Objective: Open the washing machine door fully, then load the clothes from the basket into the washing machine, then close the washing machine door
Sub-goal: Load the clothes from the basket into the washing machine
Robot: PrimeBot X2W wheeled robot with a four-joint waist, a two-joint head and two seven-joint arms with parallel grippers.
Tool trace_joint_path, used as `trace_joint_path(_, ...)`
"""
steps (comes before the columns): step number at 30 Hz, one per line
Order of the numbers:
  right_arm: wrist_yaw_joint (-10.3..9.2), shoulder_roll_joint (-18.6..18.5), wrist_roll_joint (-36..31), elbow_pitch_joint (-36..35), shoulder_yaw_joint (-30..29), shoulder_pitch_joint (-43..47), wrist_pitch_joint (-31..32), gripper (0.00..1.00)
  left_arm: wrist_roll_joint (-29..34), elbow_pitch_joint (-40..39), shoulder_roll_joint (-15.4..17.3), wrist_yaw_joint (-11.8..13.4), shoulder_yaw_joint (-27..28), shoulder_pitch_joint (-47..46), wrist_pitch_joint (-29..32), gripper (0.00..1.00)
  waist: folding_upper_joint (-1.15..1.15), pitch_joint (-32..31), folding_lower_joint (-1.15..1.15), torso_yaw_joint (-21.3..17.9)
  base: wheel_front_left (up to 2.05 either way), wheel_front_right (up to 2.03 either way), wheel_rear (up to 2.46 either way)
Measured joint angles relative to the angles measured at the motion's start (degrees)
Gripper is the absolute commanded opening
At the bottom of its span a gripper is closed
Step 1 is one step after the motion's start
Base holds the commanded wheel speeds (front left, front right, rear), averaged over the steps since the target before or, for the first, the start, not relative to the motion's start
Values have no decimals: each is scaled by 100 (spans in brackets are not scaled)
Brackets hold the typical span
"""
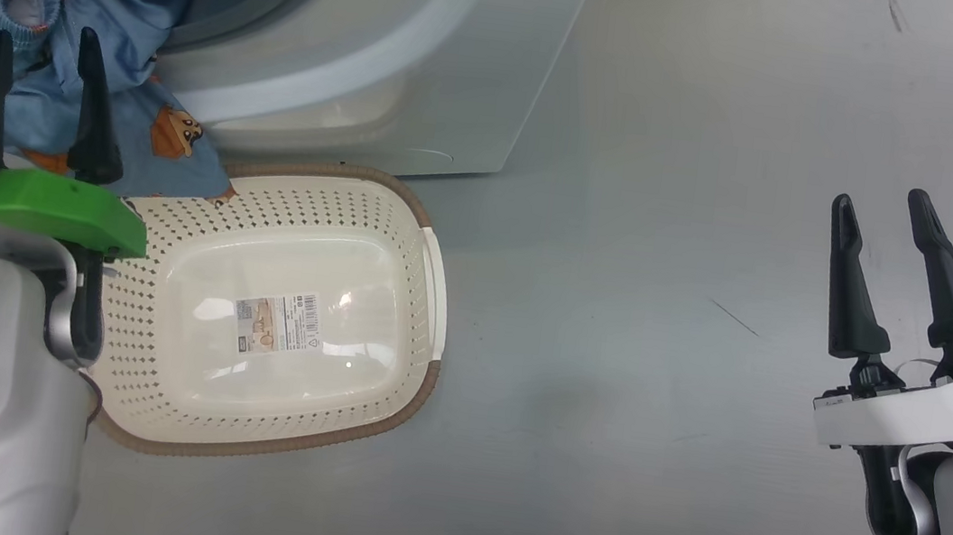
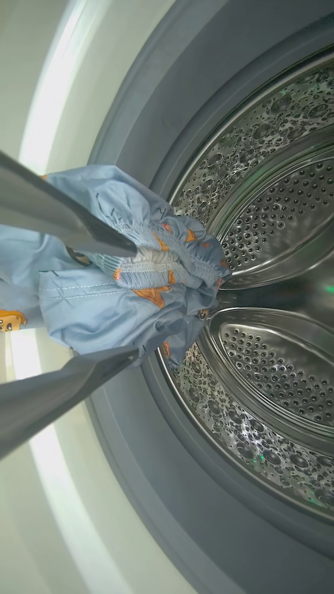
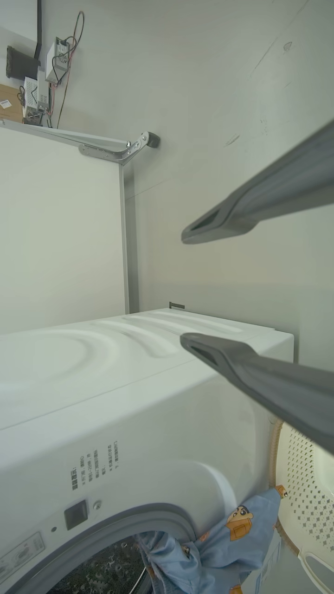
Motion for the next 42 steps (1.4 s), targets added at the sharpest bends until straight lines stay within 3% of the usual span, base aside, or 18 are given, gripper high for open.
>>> trace_joint_path(22, 0, -48, 1, -2, -32, 236, 0, 100, 102, -1096, -114, -51, 167, 1608, 3, 100, 0, -251, 0, 17, 0, 0, 0)
trace_joint_path(42, 0, -51, 2, -11, -33, 238, 0, 100, 96, -1382, -136, -48, 168, 2052, 10, 100, 0, -275, 0, -10, 0, 0, 0)
